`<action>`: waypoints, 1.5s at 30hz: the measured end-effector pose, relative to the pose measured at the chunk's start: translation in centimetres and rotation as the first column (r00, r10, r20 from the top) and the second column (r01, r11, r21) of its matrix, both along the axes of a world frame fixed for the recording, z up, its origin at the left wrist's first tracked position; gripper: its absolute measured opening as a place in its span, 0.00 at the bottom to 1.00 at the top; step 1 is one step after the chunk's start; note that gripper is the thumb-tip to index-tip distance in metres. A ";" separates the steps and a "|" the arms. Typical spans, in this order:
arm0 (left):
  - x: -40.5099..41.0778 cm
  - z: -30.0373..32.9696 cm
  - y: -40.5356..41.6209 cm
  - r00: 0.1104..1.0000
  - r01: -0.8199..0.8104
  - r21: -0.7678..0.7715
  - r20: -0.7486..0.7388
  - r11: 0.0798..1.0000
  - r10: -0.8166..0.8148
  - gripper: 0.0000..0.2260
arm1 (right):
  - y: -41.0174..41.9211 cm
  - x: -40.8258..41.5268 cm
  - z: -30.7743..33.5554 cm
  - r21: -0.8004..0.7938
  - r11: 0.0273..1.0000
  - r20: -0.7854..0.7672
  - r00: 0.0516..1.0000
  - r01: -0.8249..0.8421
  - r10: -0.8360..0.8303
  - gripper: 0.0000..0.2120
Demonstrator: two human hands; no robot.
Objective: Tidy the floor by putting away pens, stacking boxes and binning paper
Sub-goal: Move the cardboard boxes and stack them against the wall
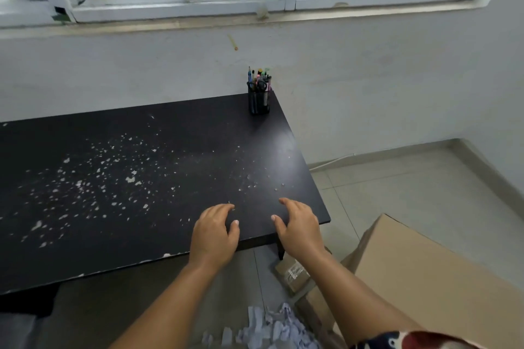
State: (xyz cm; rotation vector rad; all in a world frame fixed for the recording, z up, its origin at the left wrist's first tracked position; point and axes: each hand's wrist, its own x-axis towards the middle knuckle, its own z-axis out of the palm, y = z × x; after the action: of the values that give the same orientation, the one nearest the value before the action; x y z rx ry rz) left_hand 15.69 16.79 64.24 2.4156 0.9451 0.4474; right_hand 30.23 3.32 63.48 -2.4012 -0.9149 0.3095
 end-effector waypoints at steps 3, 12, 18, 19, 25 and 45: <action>-1.3 0.8 -1.8 1.000 0.014 -0.001 -0.026 1.000 -0.014 0.17 | -1.8 -1.1 0.9 0.016 1.000 0.001 1.000 0.006 -0.006 0.23; -4.1 4.3 -9.2 1.000 0.022 -0.049 0.011 0.999 -0.022 0.20 | -9.4 -5.5 3.2 -0.066 0.997 0.038 0.998 -0.042 0.045 0.30; -6.6 5.9 -17.1 0.997 0.037 -0.047 0.072 0.998 -0.033 0.15 | -16.9 -8.2 4.0 0.003 0.999 0.106 0.994 -0.033 0.033 0.28; -7.1 6.1 -18.7 0.995 0.038 -0.068 0.094 0.997 -0.032 0.14 | -18.4 -8.6 4.2 0.019 0.999 0.112 0.993 -0.033 0.030 0.26; -9.8 7.2 -27.2 0.983 0.052 -0.127 0.182 0.991 -0.028 0.06 | -26.2 -11.4 4.6 0.041 0.999 0.127 0.992 -0.020 0.014 0.21; -20.8 4.3 -44.2 0.962 0.267 -0.275 0.134 0.924 -0.238 0.05 | -48.9 -28.1 1.5 -0.006 0.949 -0.061 0.947 0.316 -0.315 0.14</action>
State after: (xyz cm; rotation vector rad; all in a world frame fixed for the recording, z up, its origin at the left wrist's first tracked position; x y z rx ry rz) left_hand -5.15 -27.41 68.58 2.1843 0.5972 0.3039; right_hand 2.13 -45.60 64.97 -2.4709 -0.4902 0.2559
